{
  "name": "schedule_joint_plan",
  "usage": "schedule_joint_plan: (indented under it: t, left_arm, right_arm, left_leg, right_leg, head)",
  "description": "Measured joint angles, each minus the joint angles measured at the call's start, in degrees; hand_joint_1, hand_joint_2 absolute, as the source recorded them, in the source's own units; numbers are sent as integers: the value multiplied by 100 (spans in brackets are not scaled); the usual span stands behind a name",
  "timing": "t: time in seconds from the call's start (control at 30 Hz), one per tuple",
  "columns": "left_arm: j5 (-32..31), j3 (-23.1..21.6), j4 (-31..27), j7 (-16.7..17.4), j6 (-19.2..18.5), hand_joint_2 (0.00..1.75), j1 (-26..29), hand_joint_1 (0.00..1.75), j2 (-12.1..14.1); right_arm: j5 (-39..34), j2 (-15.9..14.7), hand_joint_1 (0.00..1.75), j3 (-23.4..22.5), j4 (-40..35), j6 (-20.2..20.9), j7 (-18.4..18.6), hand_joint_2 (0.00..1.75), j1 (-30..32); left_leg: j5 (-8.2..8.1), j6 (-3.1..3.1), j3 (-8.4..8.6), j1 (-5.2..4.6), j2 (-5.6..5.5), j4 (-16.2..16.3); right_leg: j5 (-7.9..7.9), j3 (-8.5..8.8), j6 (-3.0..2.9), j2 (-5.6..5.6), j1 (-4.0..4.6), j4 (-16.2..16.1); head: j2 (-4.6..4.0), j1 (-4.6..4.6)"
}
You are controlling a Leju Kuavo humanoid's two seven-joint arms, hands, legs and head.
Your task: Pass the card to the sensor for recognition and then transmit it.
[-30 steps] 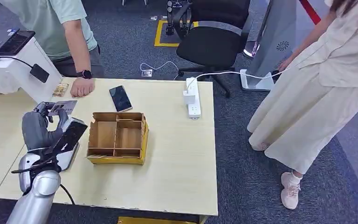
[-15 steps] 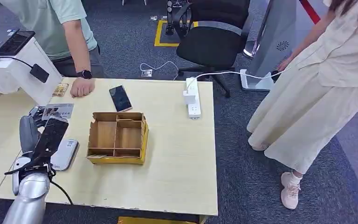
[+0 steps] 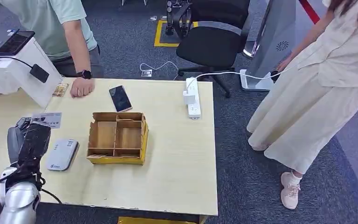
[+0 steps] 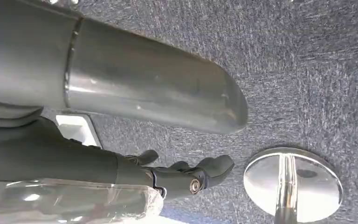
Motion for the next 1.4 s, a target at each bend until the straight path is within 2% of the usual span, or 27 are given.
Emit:
schedule_joint_plan:
  t: [0.43,0.63,0.73,1.4]
  left_arm:
    - [332,361,0,210,-555,175,391,175,7]
    - [619,468,0,304,-1047,175,504,175,33]
    - [649,485,0,304,-1167,175,508,175,42]
    - [675,404,37,439,-1394,175,370,175,48]
  right_arm:
    - [-85,0,0,-72,0,0,-105,0,-2]
    - [-90,-2,0,-74,2,0,-149,0,-4]
    - [-85,-2,0,-74,2,2,-162,0,-7]
    - [-50,-4,0,-74,4,11,-170,0,-50]
  left_leg:
    - [0,0,-1,0,-1,0]
    - [0,0,-1,0,-2,0]
    - [0,0,-1,0,-4,0]
    - [0,0,0,0,-3,0]
  right_leg:
    - [0,0,0,-4,0,0]
    - [-1,0,0,-4,0,0]
    - [-1,0,0,-7,0,0]
    - [0,-1,0,-6,0,0]
  head:
    - [0,4]
    - [0,4]
    - [0,2]
    - [-2,4]
